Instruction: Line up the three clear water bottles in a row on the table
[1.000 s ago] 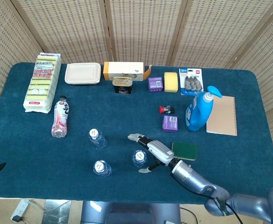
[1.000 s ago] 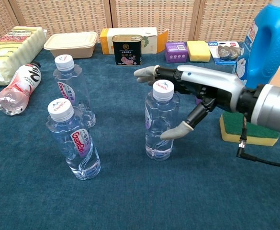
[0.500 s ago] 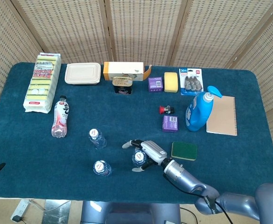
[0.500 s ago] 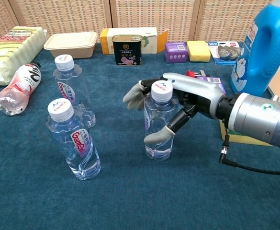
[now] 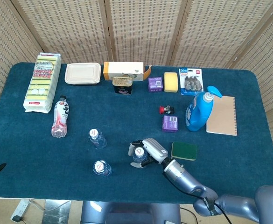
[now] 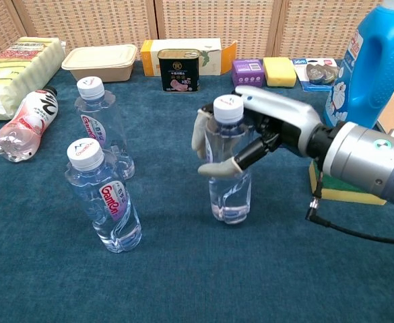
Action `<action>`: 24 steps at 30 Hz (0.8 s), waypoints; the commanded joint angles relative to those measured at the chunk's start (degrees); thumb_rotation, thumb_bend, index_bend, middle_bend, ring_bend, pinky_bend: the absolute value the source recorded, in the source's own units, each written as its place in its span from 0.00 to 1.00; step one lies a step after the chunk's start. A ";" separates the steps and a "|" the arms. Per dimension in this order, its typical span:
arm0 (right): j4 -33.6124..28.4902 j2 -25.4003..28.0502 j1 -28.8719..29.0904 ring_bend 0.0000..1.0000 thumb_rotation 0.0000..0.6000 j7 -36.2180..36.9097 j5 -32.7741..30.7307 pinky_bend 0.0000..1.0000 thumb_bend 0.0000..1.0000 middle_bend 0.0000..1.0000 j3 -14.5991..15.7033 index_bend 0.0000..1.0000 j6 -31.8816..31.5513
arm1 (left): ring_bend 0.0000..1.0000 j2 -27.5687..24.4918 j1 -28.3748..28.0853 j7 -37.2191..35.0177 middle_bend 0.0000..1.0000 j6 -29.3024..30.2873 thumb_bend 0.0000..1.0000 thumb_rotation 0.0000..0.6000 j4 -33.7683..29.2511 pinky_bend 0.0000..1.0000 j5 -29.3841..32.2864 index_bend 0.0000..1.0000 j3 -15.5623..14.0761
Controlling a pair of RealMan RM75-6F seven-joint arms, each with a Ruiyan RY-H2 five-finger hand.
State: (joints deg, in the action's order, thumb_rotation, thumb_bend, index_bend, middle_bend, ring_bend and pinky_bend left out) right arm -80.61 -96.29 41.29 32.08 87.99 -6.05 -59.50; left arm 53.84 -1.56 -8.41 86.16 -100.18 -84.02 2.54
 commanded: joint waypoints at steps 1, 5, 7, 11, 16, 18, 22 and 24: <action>-0.46 0.21 -0.77 0.54 1.00 -1.70 -0.82 0.64 0.28 0.54 -1.44 0.52 -2.04 | 0.00 -0.07 0.02 -0.16 0.00 0.00 0.08 1.00 -0.01 0.05 -0.17 0.00 -0.09; 0.07 0.63 -1.29 0.54 1.00 -2.82 -2.13 0.64 0.29 0.54 -2.83 0.52 -3.26 | 0.00 -0.18 0.14 -0.65 0.00 0.26 0.08 1.00 0.05 0.05 -0.42 0.00 -0.15; 0.57 0.87 -1.59 0.54 1.00 -2.73 -2.91 0.64 0.29 0.54 -3.11 0.52 -3.26 | 0.00 -0.21 0.20 -0.78 0.00 0.38 0.08 1.00 0.08 0.05 -0.52 0.00 -0.19; 2.34 1.10 -1.93 0.54 1.00 -2.47 -4.00 0.64 0.29 0.54 -3.10 0.52 -2.60 | 0.00 -0.20 0.25 -0.85 0.00 0.49 0.08 1.00 0.11 0.05 -0.77 0.00 -0.29; 4.55 1.94 -2.44 0.54 1.00 -2.47 -4.07 0.64 0.29 0.54 -2.23 0.52 -1.99 | 0.00 -0.30 0.32 -1.18 0.00 0.60 0.08 1.00 0.07 0.05 -0.75 0.00 -0.28; 5.04 2.46 -2.94 0.54 1.00 -1.57 -4.01 0.64 0.29 0.54 -1.72 0.52 -1.95 | 0.00 -0.29 0.24 -1.13 0.00 0.49 0.08 1.00 0.02 0.05 -0.67 0.00 -0.23; 6.01 3.32 -3.75 0.53 1.00 -0.12 -3.03 0.64 0.29 0.54 -0.86 0.52 -2.75 | 0.00 -0.35 0.02 -1.03 0.00 -0.05 0.08 1.00 -0.05 0.05 -0.77 0.00 -0.40; 5.88 4.03 -4.18 0.53 1.00 0.49 -2.19 0.64 0.29 0.54 -0.53 0.52 -3.67 | 0.00 -0.35 0.05 -1.09 0.00 0.02 0.08 1.00 -0.07 0.05 -0.66 0.00 -0.35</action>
State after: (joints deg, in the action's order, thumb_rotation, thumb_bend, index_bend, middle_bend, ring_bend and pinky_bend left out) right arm -74.71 -92.72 37.44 32.15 85.30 -6.87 -62.65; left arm 53.49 -1.52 -9.50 86.16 -100.25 -84.69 2.19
